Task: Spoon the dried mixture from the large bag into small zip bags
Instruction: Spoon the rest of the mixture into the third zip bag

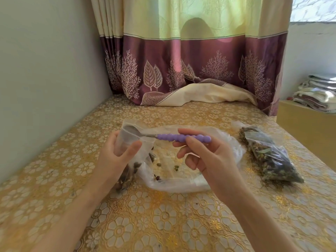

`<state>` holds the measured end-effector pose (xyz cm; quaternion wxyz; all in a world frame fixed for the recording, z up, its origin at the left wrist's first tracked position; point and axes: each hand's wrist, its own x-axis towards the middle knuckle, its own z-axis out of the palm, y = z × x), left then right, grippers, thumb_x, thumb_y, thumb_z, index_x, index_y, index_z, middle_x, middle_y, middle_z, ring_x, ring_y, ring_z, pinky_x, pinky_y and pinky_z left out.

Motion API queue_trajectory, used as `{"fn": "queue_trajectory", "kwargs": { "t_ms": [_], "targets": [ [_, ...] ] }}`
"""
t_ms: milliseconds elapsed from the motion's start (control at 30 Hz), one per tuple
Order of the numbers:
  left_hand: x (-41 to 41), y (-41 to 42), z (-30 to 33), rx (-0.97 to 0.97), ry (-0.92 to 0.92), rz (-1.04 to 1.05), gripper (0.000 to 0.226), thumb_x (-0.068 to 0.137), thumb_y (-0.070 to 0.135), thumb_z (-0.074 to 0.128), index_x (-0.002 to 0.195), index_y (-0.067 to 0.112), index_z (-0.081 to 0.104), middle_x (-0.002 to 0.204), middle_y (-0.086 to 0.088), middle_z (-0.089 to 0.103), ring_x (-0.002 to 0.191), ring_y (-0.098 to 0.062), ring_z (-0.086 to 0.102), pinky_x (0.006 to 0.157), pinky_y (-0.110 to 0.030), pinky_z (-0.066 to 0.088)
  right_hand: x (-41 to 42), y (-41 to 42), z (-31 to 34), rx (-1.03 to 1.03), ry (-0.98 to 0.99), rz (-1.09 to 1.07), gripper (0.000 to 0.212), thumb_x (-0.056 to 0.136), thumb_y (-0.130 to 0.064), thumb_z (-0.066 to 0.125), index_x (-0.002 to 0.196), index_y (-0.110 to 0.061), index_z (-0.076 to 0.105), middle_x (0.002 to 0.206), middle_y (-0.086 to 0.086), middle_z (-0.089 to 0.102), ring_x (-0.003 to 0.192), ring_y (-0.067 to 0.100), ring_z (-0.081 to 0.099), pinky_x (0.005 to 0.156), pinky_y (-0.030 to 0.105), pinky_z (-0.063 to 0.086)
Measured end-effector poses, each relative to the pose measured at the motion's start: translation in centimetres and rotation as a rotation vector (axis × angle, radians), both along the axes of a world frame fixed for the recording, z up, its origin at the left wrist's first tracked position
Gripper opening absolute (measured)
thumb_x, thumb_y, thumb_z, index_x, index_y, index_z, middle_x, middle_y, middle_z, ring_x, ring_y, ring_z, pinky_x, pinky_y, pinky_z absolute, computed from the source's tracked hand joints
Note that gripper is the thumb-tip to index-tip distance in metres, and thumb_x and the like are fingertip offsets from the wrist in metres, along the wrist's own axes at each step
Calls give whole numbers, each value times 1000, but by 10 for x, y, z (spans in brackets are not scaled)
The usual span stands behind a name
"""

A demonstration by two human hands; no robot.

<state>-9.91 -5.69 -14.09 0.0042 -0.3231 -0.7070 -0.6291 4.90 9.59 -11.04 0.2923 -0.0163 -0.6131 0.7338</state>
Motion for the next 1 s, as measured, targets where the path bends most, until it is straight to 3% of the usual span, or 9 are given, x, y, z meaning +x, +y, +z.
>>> {"fn": "queue_trajectory", "kwargs": {
  "t_ms": [100,233,367,533,700,833,933,1000],
  "targets": [
    [0,0,2,28,-2,2,69,51,83,60,99,34,55,89,19,68,72,3,64,58,-9,48,0,2,-1,-14,0,4,19,90,-4,55,99,-10,70,83,10,70,67,15,61,50,19,43],
    [0,0,4,58,-14,22,81,43,89,58,97,30,55,85,13,69,67,5,62,56,-8,46,1,5,2,-145,63,-13,20,85,-15,56,100,-5,65,83,9,71,63,14,59,51,19,42],
    [-2,-2,6,81,-37,55,80,41,91,56,97,34,54,84,11,70,66,7,62,56,-7,46,3,15,2,-250,130,-187,19,91,-20,54,84,-8,66,78,8,73,58,12,57,51,18,43],
    [-4,-6,9,92,-30,71,77,43,91,55,99,38,53,94,7,67,76,5,64,60,-13,48,3,24,-6,86,45,-488,29,98,-21,49,78,-7,64,67,4,72,52,14,53,46,19,43],
    [-1,-6,9,97,-35,66,77,44,90,56,100,36,53,90,10,68,75,6,64,56,-7,47,4,29,-10,443,-20,-653,35,97,-25,50,71,-5,63,61,-2,70,54,40,52,47,49,42],
    [-1,-6,9,92,-32,65,76,45,91,55,98,37,53,86,20,69,71,6,64,56,-8,46,8,37,-9,455,-26,-738,36,97,-25,50,67,-9,62,59,-8,69,57,40,57,57,46,48],
    [-2,-6,9,88,-29,73,76,45,91,54,98,37,54,87,15,69,71,6,64,56,-12,48,8,40,-11,472,-47,-758,37,97,-23,50,64,-9,61,56,-9,68,61,36,58,56,35,45],
    [-2,-6,8,78,-29,73,76,46,91,53,99,37,54,90,10,68,74,4,65,56,-13,48,7,40,-12,469,-52,-749,38,97,-22,49,64,-7,61,56,-10,68,64,35,57,57,37,44]
  ]
}}
